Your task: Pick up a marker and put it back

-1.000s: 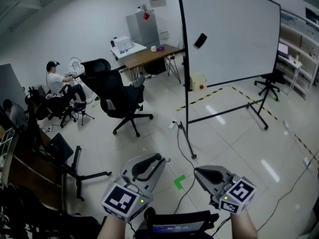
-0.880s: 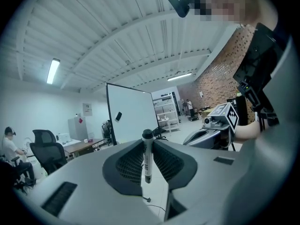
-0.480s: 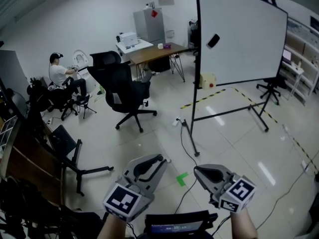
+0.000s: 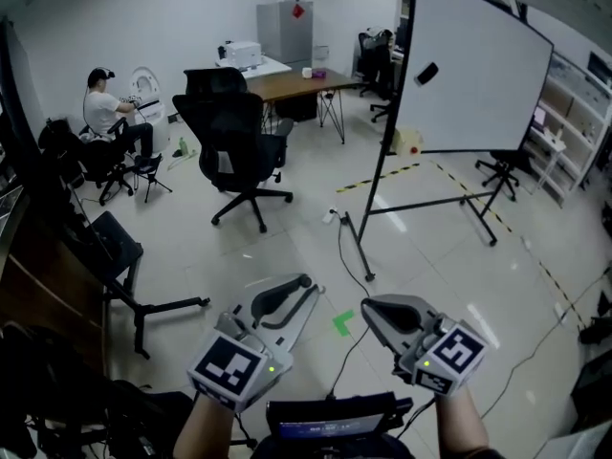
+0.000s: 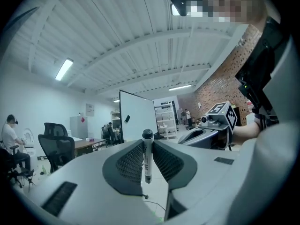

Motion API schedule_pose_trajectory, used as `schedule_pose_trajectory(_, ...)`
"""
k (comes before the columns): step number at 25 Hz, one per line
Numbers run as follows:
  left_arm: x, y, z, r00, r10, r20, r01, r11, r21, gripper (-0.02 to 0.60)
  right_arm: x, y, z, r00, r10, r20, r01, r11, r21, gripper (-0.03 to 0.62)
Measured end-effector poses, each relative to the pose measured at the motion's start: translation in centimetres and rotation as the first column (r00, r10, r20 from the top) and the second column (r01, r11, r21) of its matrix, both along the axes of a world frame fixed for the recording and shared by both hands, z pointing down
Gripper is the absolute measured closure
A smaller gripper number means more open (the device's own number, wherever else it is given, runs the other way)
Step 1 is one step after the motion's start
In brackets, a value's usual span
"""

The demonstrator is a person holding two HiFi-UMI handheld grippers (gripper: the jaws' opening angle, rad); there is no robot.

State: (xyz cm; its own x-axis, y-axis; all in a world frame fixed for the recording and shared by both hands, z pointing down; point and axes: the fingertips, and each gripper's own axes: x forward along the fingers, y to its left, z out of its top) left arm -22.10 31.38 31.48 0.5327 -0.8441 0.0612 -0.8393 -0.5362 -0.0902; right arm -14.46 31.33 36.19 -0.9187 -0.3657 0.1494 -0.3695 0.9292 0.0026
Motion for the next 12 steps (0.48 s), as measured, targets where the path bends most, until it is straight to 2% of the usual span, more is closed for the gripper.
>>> schedule_pose_trajectory(5, -1.3, 2.1, 0.6, 0.999, 0.046, -0.021, -0.046, 0.999, -0.006, 0.518, -1.6, 2.7, -0.3, 0.999, 0.054, -0.007, -0.053, 0.998, 0.020, 0.582)
schedule_pose_trajectory(12, -0.2, 4.0, 0.0, 0.989, 0.139, -0.051, -0.140, 0.990, -0.013, 0.518, -0.4, 6.0, -1.6, 0.988, 0.149, -0.029, -0.147, 0.988, 0.052, 0.582)
